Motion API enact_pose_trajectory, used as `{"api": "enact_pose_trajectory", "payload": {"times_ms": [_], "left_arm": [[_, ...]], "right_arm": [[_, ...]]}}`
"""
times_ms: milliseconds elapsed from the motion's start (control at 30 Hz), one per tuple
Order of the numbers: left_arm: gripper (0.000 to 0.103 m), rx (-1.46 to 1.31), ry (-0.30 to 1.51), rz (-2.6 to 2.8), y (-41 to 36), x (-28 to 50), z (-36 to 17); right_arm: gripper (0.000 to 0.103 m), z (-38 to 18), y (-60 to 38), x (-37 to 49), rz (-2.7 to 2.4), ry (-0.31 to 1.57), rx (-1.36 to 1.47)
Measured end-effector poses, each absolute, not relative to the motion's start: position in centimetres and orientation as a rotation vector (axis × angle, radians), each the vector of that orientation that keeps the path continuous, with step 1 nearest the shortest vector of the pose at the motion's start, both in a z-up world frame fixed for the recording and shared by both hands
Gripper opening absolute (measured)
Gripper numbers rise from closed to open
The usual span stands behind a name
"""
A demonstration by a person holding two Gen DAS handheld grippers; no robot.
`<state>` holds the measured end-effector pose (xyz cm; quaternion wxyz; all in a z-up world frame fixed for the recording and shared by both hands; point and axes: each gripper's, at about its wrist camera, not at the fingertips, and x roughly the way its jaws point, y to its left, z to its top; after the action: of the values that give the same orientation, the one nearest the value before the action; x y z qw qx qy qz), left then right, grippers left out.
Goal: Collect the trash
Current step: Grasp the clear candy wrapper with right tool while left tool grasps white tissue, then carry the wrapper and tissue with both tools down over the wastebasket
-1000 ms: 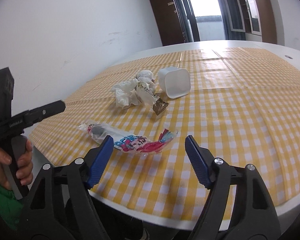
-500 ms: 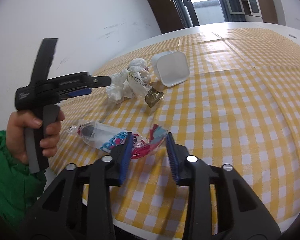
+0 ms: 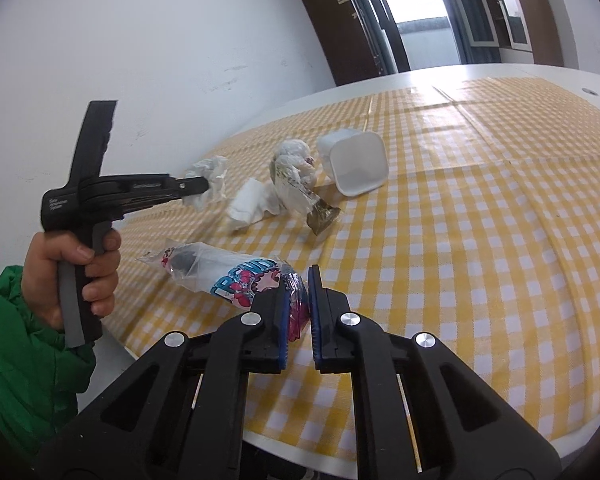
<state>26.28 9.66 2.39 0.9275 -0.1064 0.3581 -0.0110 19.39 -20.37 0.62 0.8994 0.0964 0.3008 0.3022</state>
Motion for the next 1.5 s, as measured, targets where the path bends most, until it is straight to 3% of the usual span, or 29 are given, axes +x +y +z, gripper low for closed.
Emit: {"api": "enact_pose_trajectory", "payload": {"times_ms": [333, 767, 1167, 1500], "left_arm": [[0.004, -0.309, 0.578, -0.107, 11.3, 16.6, 6.4], [0.004, -0.308, 0.515, -0.220, 10.0, 6.1, 5.6], [0.004, -0.269, 0.651, -0.342, 7.0, 1.5, -2.5], [0.004, -0.231, 0.842, -0.306, 4.4, 4.2, -11.0]], "right_arm": [[0.007, 2.7, -21.0, 15.6, 0.594, 0.555, 0.156], [0.007, 3.8, -21.4, 8.4, 0.592, 0.512, 0.051], [0.007, -0.6, -23.5, 2.1, 0.553, 0.610, -0.030], [0.007, -7.6, -22.8, 3.9, 0.473, 0.750, -0.067]]}}
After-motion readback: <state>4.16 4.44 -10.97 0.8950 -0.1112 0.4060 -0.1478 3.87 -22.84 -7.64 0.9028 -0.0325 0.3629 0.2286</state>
